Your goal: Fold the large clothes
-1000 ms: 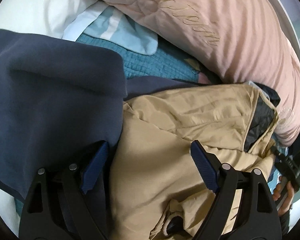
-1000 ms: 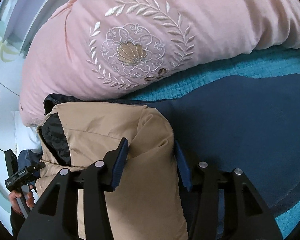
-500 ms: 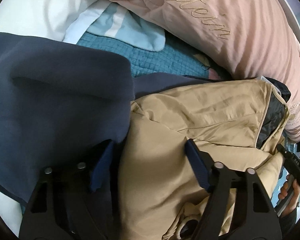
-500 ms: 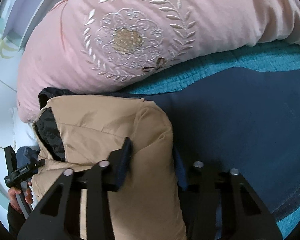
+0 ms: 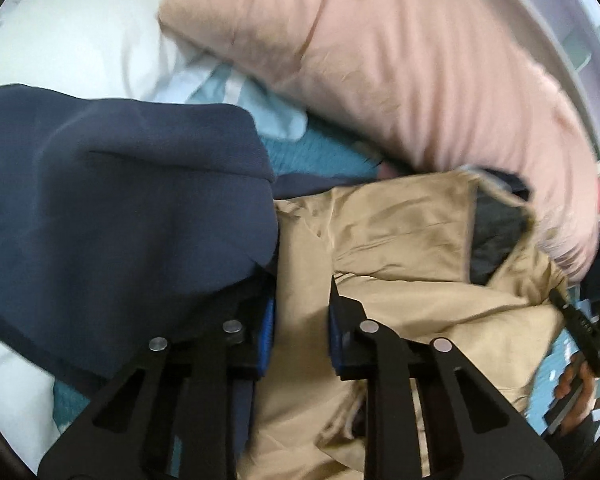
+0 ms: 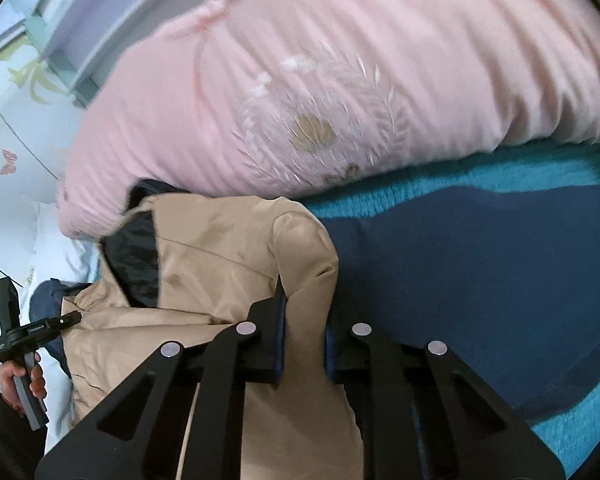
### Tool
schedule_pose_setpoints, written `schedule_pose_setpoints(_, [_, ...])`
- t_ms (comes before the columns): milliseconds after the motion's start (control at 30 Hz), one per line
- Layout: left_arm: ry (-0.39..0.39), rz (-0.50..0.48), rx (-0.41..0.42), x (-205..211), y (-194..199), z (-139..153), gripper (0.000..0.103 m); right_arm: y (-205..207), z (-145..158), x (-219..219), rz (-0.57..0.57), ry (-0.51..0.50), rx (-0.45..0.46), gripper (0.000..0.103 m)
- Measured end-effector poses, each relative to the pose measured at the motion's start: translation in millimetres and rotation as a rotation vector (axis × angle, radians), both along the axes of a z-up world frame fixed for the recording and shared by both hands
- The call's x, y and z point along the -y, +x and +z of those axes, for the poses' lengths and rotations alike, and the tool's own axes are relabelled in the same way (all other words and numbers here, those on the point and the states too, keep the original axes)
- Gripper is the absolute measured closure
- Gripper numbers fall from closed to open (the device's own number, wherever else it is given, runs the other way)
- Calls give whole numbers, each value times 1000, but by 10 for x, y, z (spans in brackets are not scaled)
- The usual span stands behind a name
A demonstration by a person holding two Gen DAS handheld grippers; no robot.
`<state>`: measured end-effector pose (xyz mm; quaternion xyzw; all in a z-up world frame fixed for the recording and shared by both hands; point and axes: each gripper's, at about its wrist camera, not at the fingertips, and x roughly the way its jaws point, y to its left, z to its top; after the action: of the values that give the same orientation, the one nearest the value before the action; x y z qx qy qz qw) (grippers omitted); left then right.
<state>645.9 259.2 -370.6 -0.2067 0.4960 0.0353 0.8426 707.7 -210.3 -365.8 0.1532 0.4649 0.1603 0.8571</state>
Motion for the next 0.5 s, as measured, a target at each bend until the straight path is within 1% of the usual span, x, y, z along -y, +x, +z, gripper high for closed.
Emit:
schedule_pose_setpoints(100, [-21,11,68,16,-226,172,84,-150,196,-5,-2,21,41,90])
schedule_pose_setpoints(167, [-26,8,114,48,-442,313,87,-309,358,2,-3,42,72,90])
schedule_pose_setpoints(267, [-10,8,173,101,-742,501,87,-504,542,77,-4,62,100,90])
schedule_pose_setpoints(367, [-25,14,214,159,-1036,661,87,-760,689,163,-11,77,122,90])
schedule_pose_setpoints(500, [-16,23,247,343,-1404,765,87,-1171,860,269,-14,92,149,90])
